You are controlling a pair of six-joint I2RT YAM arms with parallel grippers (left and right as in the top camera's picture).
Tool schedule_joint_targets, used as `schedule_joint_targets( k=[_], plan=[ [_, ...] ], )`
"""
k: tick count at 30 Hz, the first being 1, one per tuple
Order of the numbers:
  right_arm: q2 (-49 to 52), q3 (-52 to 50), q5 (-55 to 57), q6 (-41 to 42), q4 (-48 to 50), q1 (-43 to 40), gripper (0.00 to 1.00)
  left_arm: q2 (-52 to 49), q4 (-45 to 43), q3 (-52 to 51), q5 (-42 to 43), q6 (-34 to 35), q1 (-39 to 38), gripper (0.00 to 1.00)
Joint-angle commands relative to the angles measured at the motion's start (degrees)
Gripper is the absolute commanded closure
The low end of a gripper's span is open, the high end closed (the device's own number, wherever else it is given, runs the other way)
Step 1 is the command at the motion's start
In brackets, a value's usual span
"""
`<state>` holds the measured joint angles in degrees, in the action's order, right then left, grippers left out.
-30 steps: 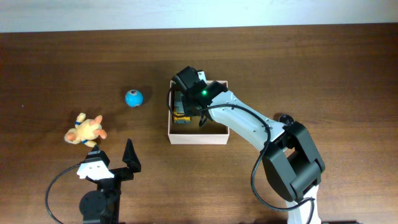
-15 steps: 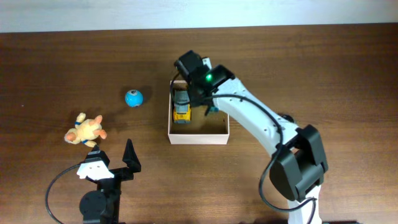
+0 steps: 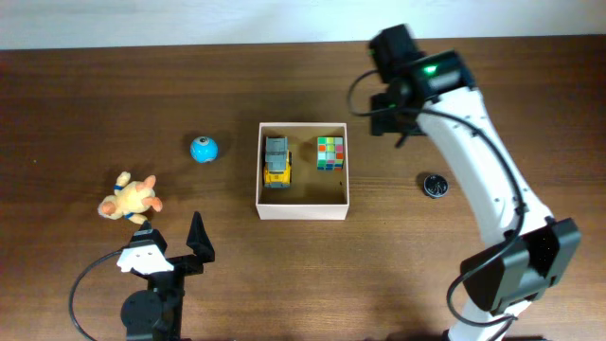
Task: Pack container
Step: 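Move the right gripper over the black round puck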
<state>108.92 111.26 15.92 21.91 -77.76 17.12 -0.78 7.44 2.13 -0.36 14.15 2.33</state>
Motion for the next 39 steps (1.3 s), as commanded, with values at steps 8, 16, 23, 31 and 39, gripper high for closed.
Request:
schedule_joint_targets(
  k=[8, 16, 23, 31, 39],
  plan=[
    [-2.8, -20.7, -2.64, -2.45, 9.22, -5.68, 0.23, 0.44, -0.13, -0.33, 0.59, -0.92, 0.2, 0.01],
    [-6.03, -40.37, -9.11, -3.74, 23.54, -10.32, 0.21, 0.44, -0.13, -0.33, 0.59, -0.92, 0.2, 0.01],
    [-8.13, -43.58, -9.79, -6.93, 27.3, -12.44, 0.19, 0.44, -0.13, -0.33, 0.59, -0.92, 0.2, 0.01],
    [-8.13, -45.29, -12.63, -9.64, 33.42, -14.88, 0.18, 0.44, -0.13, -0.33, 0.59, -0.92, 0.2, 0.01],
    [-8.13, -48.41, -17.42, -11.26, 36.33, -21.42, 0.17, 0.44, -0.13, -0.33, 0.59, -0.92, 0.2, 0.01]
  ],
)
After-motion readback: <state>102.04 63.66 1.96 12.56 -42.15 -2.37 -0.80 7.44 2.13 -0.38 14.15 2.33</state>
